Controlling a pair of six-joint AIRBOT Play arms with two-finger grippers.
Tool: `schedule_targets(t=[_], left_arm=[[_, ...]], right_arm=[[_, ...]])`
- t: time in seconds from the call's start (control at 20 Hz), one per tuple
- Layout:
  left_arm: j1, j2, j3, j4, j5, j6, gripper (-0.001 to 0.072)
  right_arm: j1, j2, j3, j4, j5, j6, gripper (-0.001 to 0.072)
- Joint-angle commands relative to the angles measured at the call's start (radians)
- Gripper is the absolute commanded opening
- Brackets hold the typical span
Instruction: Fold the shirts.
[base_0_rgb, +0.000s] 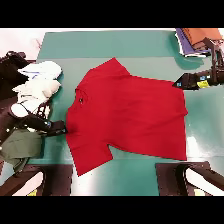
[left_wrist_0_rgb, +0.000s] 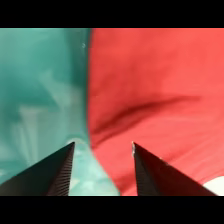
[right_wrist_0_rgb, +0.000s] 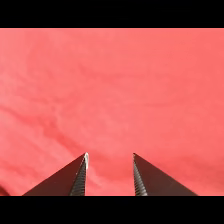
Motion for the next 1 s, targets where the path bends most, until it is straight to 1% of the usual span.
schedule_targets(t=[0.0,0.15,0.2,0.3,0.4,0.5,0.55,0.6,0.65,0.75,0.8,0.95], left_arm=[[-0.059,0.015,-0.100,-0.075,0.076,0.026,0.0438],[-0.116,0.015,-0.121,-0.064,0.127,-0.027,0.0435],[-0.116,0.015,-0.114,-0.062,0.124,-0.026,0.0392],[-0.116,0.016,-0.082,-0.050,0.104,-0.023,0.0024],[-0.116,0.016,-0.032,-0.050,0.089,-0.020,0.0022],[-0.116,0.016,0.015,-0.051,0.081,-0.016,0.0022],[-0.116,0.016,0.034,-0.051,0.082,-0.016,0.0022],[-0.116,0.016,0.046,-0.051,0.086,-0.014,0.0022],[-0.116,0.016,0.053,-0.052,0.094,-0.012,0.0022],[-0.116,0.016,0.056,-0.052,0.107,-0.005,0.0022],[-0.116,0.016,0.056,-0.052,0.110,-0.005,0.0022],[-0.116,0.016,0.056,-0.052,0.120,-0.005,0.0022]], right_arm=[[-0.001,0.021,-0.018,0.002,-0.006,0.000,0.0336],[-0.001,0.021,-0.018,0.000,0.013,0.000,0.0336],[-0.002,0.021,-0.019,-0.003,0.026,0.000,0.0336],[-0.031,0.021,-0.026,-0.013,0.072,0.000,0.0335],[-0.097,0.053,-0.103,-0.066,0.108,0.000,0.0335],[-0.191,0.106,-0.250,-0.198,0.156,0.001,0.0336],[-0.253,0.135,-0.346,-0.263,0.176,0.000,0.0386],[-0.317,0.153,-0.435,-0.303,0.183,0.000,0.0516],[-0.384,0.161,-0.518,-0.314,0.189,0.000,0.0531],[-0.501,0.161,-0.666,-0.313,0.183,-0.003,0.0516],[-0.529,0.161,-0.715,-0.313,0.166,-0.025,0.0498],[-0.526,0.161,-0.798,-0.314,0.087,-0.041,0.0494]])
